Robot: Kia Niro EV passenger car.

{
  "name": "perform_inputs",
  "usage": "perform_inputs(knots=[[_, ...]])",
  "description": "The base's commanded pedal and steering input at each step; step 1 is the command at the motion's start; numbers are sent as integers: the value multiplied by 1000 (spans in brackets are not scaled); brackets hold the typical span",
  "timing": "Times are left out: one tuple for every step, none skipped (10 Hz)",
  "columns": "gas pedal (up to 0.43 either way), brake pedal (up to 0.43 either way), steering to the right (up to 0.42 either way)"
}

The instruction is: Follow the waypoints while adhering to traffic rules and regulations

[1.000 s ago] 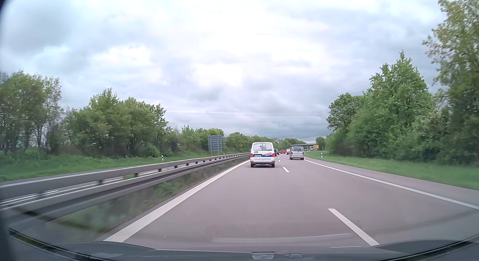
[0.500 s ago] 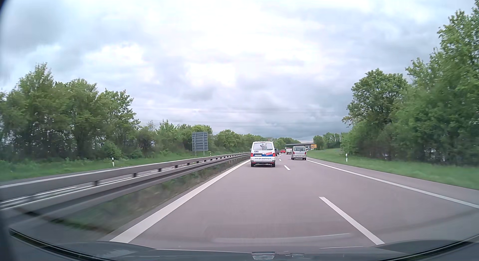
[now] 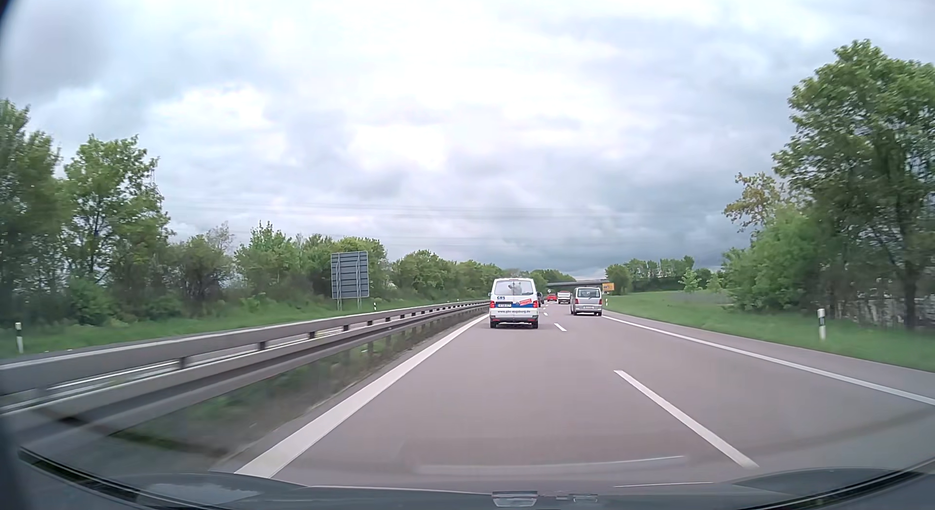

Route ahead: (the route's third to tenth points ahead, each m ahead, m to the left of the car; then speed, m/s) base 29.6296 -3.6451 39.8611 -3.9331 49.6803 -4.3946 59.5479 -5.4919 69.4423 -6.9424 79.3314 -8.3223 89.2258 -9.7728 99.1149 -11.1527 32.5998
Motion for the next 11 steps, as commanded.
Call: perform_inputs(knots=[[350,12,14],[350,12,14],[350,12,15],[339,12,15],[331,12,14],[319,12,14],[319,12,12],[319,12,11],[319,12,10],[319,12,9],[319,12,9]])
